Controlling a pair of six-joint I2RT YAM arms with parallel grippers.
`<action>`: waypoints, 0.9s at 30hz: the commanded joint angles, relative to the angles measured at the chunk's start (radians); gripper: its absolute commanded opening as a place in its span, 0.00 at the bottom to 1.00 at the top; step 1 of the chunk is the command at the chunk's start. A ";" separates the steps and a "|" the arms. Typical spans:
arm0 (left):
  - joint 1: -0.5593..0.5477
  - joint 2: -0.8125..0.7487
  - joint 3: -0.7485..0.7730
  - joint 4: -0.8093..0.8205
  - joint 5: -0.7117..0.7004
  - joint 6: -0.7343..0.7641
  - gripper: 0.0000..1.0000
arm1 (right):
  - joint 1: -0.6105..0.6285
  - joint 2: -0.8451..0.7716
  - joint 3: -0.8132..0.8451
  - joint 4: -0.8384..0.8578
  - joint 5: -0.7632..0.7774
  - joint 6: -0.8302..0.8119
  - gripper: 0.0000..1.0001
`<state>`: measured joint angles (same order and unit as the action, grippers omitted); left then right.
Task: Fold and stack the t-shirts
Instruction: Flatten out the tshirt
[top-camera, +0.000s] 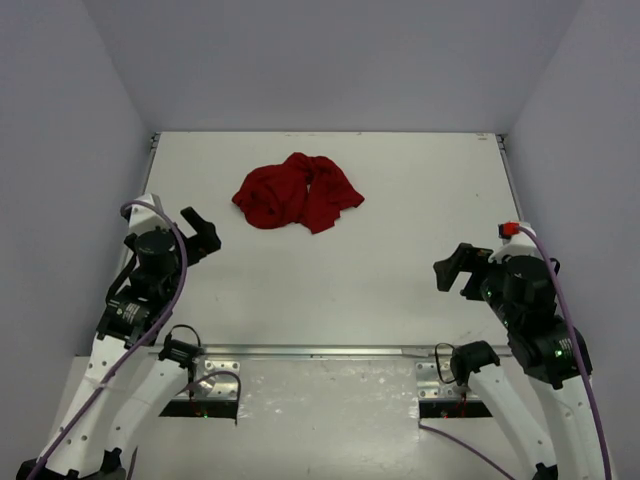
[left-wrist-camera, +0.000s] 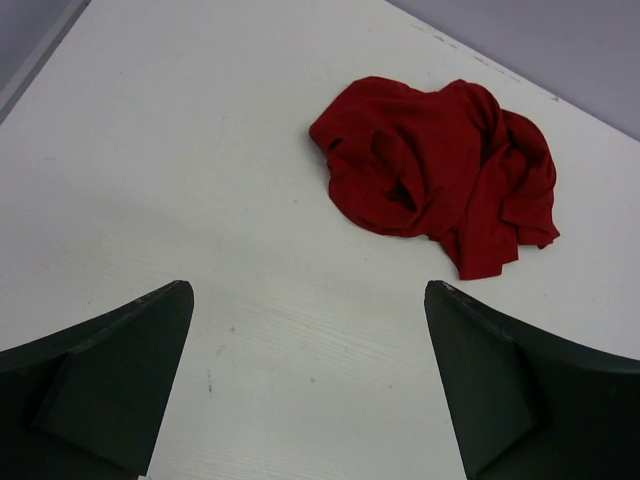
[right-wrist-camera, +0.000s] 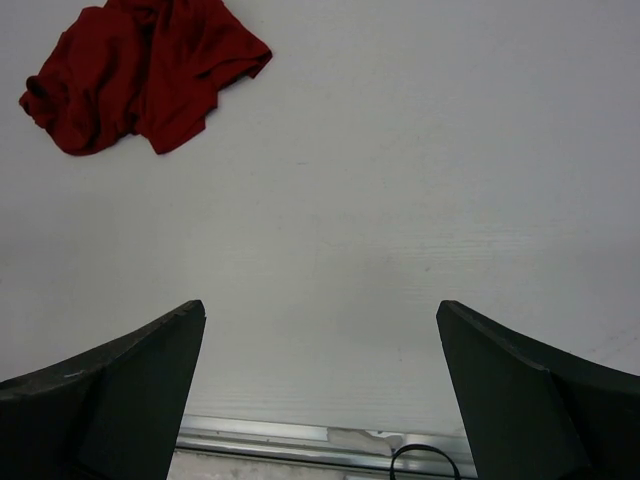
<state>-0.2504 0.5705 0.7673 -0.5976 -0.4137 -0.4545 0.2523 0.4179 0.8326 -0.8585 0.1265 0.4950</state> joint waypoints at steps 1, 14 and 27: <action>-0.006 0.020 0.006 0.018 -0.011 -0.018 1.00 | 0.005 -0.002 -0.023 0.061 -0.018 0.014 0.99; -0.006 0.315 0.066 0.086 0.118 -0.163 1.00 | 0.005 0.014 -0.043 0.082 -0.122 -0.001 0.99; -0.178 1.241 0.607 0.104 -0.095 -0.191 0.58 | 0.005 0.071 -0.101 0.119 -0.252 0.004 0.99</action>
<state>-0.4232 1.7447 1.2671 -0.4709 -0.4225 -0.6441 0.2520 0.4847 0.7383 -0.7849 -0.0837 0.5007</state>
